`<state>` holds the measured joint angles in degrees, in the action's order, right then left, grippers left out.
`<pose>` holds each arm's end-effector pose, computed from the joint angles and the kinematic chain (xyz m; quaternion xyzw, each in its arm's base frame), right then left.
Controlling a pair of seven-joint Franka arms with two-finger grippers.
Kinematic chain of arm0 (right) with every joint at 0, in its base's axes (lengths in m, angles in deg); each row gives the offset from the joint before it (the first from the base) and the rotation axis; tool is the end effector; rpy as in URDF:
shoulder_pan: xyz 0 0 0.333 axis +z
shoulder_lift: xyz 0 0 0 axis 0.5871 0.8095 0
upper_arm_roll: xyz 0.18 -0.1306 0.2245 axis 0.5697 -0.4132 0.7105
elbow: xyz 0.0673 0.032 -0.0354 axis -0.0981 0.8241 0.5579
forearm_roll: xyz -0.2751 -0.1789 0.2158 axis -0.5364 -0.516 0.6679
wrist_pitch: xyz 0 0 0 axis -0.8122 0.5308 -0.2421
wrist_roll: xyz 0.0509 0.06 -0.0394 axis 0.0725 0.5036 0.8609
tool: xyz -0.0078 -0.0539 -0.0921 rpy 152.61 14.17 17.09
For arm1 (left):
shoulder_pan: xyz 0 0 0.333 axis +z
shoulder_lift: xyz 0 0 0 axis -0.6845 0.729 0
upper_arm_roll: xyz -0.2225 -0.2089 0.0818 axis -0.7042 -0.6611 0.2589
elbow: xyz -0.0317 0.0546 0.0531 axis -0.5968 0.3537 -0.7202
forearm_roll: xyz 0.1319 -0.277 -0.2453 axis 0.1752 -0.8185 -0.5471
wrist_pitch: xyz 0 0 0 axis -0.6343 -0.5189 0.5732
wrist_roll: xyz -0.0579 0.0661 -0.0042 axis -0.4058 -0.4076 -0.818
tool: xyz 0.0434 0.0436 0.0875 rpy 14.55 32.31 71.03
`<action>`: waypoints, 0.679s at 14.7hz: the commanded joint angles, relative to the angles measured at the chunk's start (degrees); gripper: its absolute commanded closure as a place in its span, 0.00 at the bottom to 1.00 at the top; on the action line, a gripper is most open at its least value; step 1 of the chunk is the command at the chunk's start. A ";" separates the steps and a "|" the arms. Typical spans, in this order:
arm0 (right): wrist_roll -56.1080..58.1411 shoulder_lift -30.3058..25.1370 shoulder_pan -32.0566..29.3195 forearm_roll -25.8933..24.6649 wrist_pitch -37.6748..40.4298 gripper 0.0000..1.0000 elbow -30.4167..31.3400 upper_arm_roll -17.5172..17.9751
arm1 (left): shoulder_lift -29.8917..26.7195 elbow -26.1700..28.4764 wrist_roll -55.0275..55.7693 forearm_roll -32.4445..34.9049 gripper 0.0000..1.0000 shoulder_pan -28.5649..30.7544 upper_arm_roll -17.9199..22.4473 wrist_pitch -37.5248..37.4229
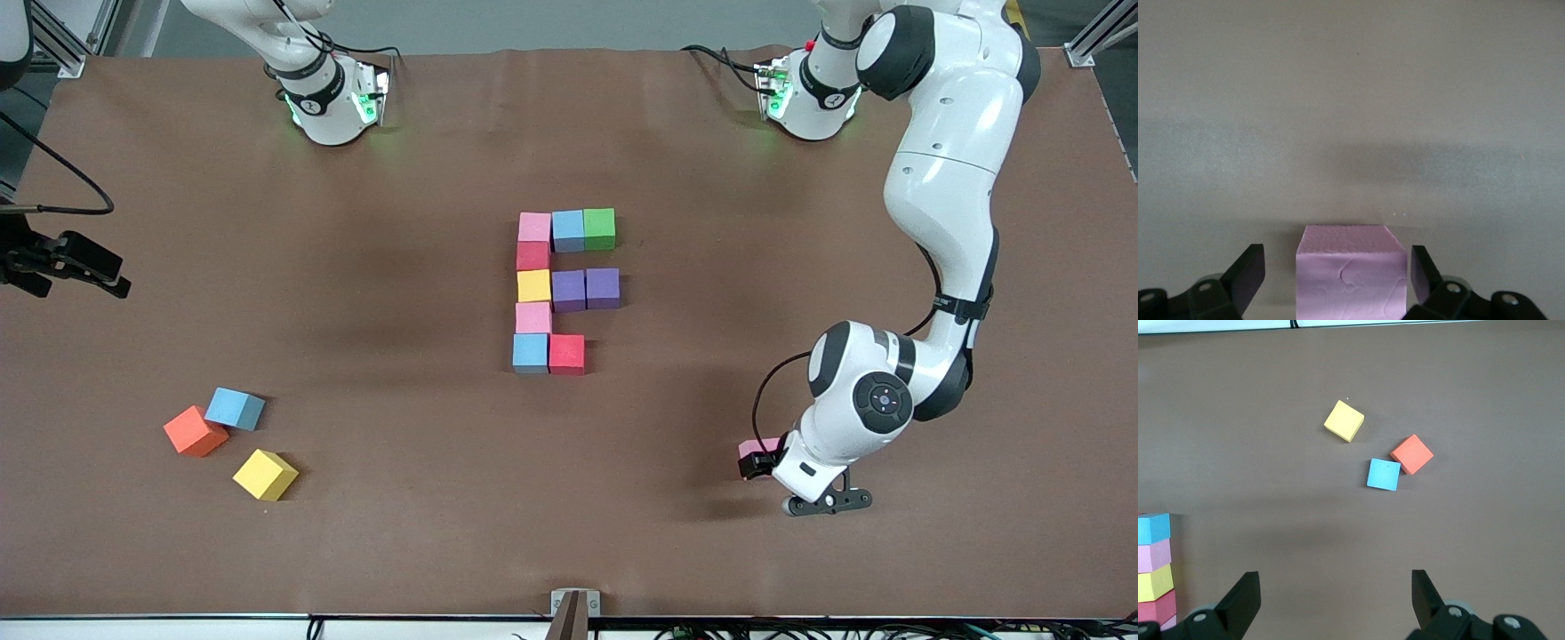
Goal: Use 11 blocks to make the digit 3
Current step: 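Lift the pink cube with the left gripper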
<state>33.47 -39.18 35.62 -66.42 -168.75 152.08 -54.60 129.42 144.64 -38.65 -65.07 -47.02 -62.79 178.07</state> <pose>0.5928 -0.0227 0.6220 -0.9990 0.0164 -0.0411 0.0068 0.7487 -0.1859 0.2172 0.9949 0.0495 0.0750 0.0450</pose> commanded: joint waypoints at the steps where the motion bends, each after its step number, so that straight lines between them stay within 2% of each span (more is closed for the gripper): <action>1: -0.12 -0.36 -0.45 -0.68 -0.32 0.00 0.18 0.22 | 1.21 -1.67 -0.29 -0.93 0.03 -0.83 0.69 0.81; 4: -0.12 -0.36 -0.46 -0.77 -0.40 0.00 0.18 0.22 | 1.47 -1.58 -0.46 -1.36 0.05 -0.83 0.51 0.81; 6: -0.12 -0.36 -0.46 -0.77 -0.40 0.00 0.18 0.22 | 1.91 -1.67 -0.55 -1.37 0.12 -0.83 0.34 0.81; 10: -0.12 -0.36 -0.46 -0.77 -0.40 0.00 0.18 0.22 | 1.92 -1.67 -0.64 -2.15 0.21 -0.74 0.25 0.55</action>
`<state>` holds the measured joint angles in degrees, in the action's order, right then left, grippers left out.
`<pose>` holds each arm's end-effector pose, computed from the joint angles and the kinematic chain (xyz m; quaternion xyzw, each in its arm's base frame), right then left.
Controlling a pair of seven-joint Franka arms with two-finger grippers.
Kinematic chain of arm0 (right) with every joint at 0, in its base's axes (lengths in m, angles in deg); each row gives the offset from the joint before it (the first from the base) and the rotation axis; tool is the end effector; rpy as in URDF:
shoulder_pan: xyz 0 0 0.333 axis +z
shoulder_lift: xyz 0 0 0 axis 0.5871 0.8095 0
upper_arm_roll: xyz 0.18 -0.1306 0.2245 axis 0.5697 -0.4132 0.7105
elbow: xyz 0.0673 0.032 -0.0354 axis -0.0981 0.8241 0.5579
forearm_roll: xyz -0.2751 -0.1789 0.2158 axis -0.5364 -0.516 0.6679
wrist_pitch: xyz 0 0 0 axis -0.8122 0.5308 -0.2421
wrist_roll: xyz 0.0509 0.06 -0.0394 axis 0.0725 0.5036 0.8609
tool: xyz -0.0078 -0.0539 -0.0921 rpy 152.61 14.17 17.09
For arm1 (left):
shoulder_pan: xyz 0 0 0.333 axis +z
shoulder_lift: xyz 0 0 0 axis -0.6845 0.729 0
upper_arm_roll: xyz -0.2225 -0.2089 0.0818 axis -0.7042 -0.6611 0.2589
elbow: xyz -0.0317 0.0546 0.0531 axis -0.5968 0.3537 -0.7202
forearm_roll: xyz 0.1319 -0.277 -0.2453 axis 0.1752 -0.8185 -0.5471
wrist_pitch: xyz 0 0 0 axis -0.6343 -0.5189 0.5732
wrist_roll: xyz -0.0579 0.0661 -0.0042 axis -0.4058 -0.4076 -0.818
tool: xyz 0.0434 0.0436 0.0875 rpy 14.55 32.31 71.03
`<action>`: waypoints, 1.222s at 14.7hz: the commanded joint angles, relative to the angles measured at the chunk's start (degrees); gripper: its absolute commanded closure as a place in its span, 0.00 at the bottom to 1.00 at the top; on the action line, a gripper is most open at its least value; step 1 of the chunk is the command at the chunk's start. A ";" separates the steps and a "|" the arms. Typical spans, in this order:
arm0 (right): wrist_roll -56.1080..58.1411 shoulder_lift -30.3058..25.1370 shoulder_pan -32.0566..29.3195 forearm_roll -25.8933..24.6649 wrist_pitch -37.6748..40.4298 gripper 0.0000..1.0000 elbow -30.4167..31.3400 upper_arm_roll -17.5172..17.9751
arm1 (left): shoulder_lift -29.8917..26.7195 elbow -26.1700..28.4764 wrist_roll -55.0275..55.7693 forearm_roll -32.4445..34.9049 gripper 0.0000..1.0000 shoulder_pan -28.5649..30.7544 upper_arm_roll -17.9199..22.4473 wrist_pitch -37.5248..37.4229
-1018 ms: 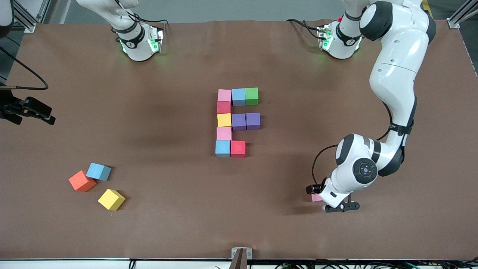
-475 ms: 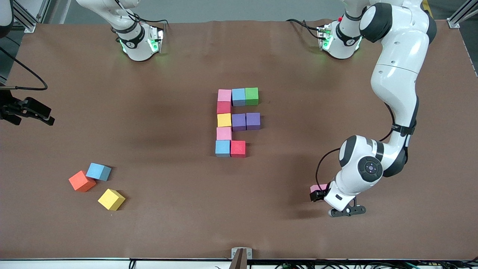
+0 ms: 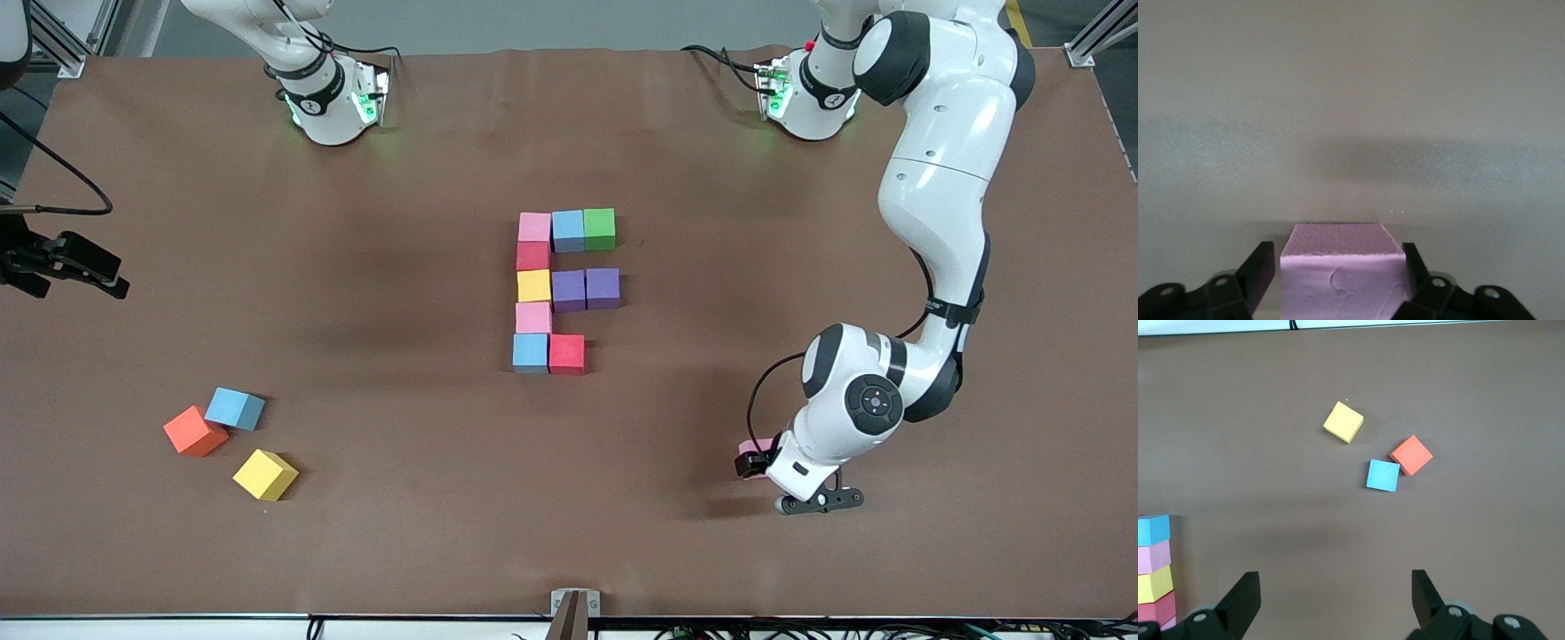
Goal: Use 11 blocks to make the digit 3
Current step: 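Lift the pink cube with the left gripper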
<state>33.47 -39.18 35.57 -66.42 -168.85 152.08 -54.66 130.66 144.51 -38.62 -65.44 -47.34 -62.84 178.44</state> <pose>0.5929 -0.0238 0.6221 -0.9989 0.0174 -0.0420 0.0067 0.7460 -0.1905 0.2026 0.9953 0.0495 0.0672 0.0481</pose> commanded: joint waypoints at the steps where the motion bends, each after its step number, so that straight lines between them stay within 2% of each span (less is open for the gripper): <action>1: -0.12 -0.36 -0.41 -0.77 -0.30 0.00 0.18 0.28 | 0.68 -1.54 -0.58 -2.66 0.24 -0.43 0.30 0.18; 3: -0.12 -0.36 -0.41 -0.77 -0.30 0.00 0.27 0.28 | 0.50 -1.45 -0.58 -4.33 0.30 -0.43 0.30 -0.08; 5: -0.12 -0.36 -0.41 -0.86 -0.30 0.00 0.18 0.28 | 0.32 -1.45 -0.49 -5.13 0.54 -0.34 0.30 -0.08; 6: -0.12 -0.36 -0.41 -0.86 -0.30 0.00 0.18 0.28 | 0.06 -1.37 -0.32 -5.13 0.61 -0.42 0.30 -0.08; 8: -0.12 -0.36 -0.41 -0.86 -0.21 0.00 0.27 0.28 | -0.46 -1.19 1.17 -6.43 0.67 -0.34 0.21 -0.61; 11: -0.12 -0.36 -0.41 -0.86 -0.21 0.00 0.27 0.28 | -2.57 -1.10 6.94 -9.07 0.70 -0.69 0.12 -2.54; 17: -0.12 -0.36 -0.50 -0.94 -0.21 0.00 0.27 0.19 | -5.21 1.09 38.84 -6.89 0.73 -9.56 0.56 -3.07; 18: -0.12 -0.36 -0.50 -0.94 -0.21 0.00 0.27 0.19 | -6.69 2.92 45.58 -6.71 0.74 -10.00 0.48 -3.16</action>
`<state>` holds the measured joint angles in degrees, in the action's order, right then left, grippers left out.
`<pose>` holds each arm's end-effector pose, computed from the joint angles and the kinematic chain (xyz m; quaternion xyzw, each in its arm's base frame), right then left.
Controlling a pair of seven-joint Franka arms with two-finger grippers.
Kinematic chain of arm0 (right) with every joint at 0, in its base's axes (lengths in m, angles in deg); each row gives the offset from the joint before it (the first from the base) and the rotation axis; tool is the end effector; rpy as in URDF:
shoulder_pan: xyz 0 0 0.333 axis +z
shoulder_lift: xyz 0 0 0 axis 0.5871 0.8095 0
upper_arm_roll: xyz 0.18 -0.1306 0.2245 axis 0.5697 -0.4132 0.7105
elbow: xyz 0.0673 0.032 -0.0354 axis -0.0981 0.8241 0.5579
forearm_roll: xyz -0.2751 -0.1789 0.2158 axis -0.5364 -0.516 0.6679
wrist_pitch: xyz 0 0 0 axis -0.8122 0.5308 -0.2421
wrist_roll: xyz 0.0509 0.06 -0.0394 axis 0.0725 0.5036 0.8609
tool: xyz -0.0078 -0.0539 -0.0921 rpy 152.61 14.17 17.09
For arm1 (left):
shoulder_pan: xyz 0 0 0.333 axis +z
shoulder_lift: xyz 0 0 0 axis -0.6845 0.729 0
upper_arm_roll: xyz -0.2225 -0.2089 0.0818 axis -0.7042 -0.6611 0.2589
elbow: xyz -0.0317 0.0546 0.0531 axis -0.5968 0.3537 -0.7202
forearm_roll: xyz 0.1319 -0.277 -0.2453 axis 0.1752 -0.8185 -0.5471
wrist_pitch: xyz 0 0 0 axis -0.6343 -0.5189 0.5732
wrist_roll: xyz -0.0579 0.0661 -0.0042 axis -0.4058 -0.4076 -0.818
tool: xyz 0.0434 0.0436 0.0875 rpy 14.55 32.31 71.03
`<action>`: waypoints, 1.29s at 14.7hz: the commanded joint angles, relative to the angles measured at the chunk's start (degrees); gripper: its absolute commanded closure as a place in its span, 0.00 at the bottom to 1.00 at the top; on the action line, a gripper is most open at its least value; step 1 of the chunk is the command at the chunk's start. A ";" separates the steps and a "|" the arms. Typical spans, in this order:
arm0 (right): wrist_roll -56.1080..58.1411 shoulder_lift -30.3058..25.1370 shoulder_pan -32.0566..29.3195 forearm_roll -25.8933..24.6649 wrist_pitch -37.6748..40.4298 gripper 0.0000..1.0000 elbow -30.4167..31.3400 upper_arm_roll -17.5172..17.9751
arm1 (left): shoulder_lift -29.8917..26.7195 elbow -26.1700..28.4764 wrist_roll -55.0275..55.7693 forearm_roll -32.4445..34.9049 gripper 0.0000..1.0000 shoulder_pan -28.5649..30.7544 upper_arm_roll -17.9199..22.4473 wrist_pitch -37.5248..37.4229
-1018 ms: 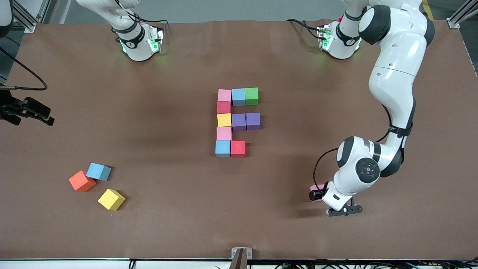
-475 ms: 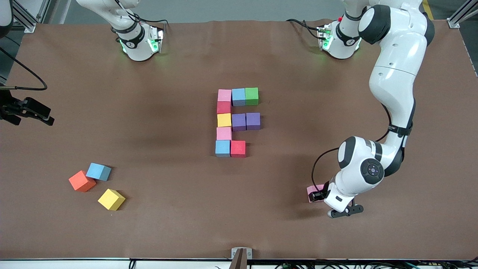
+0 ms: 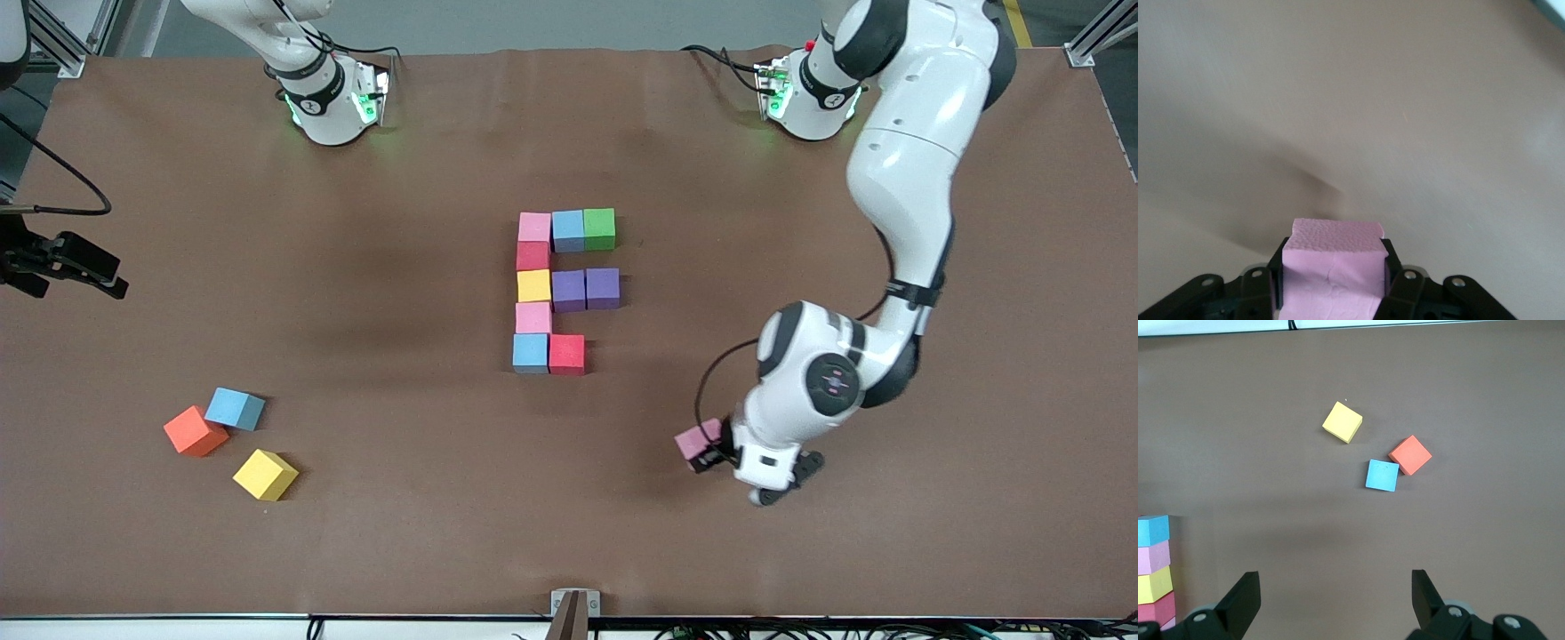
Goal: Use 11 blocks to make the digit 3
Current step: 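Carry the pink cube beside the red cube with the left gripper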
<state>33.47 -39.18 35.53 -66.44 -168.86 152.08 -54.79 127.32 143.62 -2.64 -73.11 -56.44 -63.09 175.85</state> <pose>0.5928 -0.0255 0.6221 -0.9989 0.0188 -0.0421 0.0064 0.7106 -0.3106 0.2501 0.9422 0.3147 0.0193 0.1129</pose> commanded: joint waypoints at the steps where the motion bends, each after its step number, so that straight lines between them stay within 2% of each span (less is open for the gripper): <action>1: -0.12 -0.36 -0.55 -0.92 -0.21 0.00 0.27 0.32 | -4.85 5.91 13.94 0.96 0.76 -1.07 0.72 -0.49; 4: -0.12 -0.28 -0.55 -0.84 -0.21 0.00 0.27 0.32 | -9.42 12.94 26.58 3.49 0.80 -2.83 0.81 0.12; 6: -0.12 -0.19 -0.46 -0.83 -0.12 0.00 0.27 0.32 | -11.45 16.12 35.55 7.62 0.81 -3.53 0.55 0.13; 11: -0.12 -0.10 -1.07 -0.75 0.06 0.00 0.36 0.23 | -11.11 16.57 54.29 10.89 0.81 -6.52 0.55 0.13; 14: -0.03 -0.10 -1.07 -0.75 0.41 0.00 0.36 0.23 | -10.76 16.57 69.66 12.90 0.81 -9.24 0.55 0.13; 17: 0.24 -0.10 -1.07 -0.75 0.67 0.00 0.45 0.23 | -9.80 16.31 78.03 14.49 0.83 -10.82 0.55 0.30; 19: 0.32 -0.10 -1.25 -0.75 0.67 0.00 0.45 0.23 | -9.70 16.30 79.72 14.49 0.83 -11.97 0.55 0.30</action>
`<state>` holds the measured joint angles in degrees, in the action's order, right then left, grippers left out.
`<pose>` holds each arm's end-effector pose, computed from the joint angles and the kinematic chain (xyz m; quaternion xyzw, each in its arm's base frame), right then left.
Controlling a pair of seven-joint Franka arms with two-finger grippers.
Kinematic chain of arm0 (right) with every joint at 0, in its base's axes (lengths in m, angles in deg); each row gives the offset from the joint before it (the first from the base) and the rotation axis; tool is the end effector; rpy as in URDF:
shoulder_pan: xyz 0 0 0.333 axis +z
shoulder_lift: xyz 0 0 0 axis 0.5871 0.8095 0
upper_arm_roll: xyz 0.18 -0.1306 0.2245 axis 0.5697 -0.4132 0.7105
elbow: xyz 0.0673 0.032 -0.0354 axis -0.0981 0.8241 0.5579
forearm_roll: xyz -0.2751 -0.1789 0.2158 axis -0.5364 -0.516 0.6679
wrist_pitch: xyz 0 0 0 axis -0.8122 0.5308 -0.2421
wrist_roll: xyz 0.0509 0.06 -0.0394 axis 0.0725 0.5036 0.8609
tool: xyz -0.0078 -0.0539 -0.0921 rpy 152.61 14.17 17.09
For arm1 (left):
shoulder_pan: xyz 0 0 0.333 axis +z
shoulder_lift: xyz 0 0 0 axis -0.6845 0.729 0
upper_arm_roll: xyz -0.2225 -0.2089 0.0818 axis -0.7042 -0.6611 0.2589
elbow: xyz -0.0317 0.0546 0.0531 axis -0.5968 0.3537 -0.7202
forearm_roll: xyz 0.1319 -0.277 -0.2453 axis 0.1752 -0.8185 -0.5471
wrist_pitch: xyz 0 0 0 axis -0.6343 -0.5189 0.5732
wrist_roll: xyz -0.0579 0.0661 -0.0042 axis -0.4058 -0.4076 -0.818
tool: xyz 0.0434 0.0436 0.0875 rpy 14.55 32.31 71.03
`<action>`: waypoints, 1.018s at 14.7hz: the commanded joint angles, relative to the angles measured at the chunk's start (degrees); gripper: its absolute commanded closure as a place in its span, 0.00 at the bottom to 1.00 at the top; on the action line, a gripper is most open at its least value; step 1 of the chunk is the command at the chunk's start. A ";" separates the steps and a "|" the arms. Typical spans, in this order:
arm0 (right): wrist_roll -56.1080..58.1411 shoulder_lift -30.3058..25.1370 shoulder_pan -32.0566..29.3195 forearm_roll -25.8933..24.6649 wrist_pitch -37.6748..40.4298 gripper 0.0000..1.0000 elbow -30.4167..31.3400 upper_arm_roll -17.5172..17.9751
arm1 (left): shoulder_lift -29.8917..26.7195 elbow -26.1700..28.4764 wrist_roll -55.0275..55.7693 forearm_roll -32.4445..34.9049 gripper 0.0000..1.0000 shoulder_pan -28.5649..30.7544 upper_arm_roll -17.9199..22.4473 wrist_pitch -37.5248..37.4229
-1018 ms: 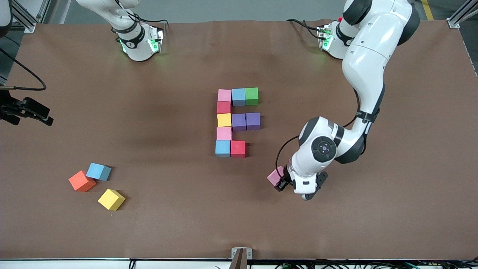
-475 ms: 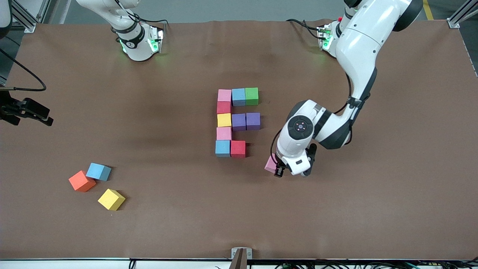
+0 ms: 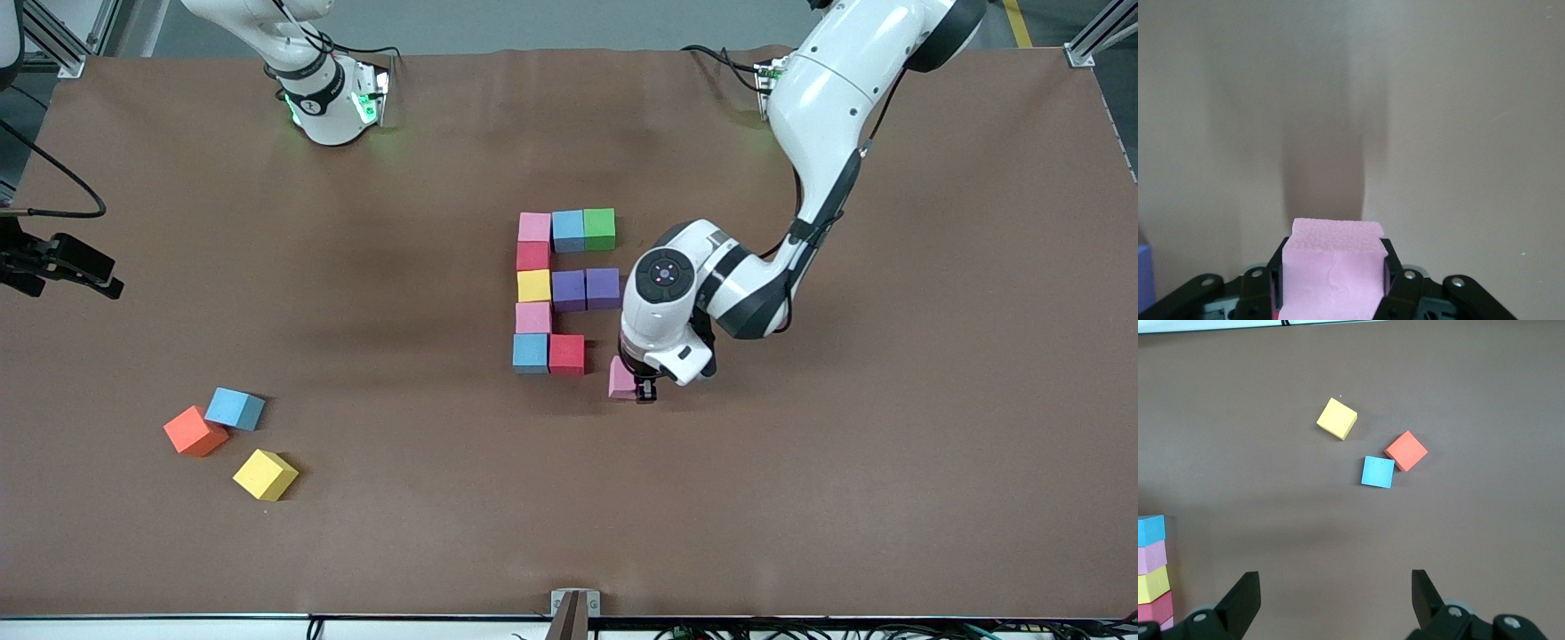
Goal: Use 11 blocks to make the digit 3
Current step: 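Carry the pink cube beside the red cube with the left gripper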
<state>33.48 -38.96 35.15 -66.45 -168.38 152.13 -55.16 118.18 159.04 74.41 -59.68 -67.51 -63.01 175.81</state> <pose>0.5927 -0.0331 0.6187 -0.9990 0.0253 -0.0356 0.0058 0.5868 -0.4248 0.2446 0.6942 0.7179 0.0348 0.0389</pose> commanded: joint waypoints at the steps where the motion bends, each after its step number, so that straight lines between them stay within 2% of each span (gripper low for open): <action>1: 0.31 -0.32 -0.96 -0.74 0.20 0.00 0.40 0.61 | 0.05 0.80 3.28 1.15 0.83 -1.34 0.47 0.35; 15: 0.31 -0.32 -1.05 -0.74 0.11 0.00 0.40 0.61 | 2.43 0.71 8.65 1.32 0.84 -4.24 1.17 0.26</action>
<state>33.49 -38.92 34.95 -66.45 -168.36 152.13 -55.21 120.54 159.73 81.40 -59.57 -70.68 -62.69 175.87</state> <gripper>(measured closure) 0.000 0.454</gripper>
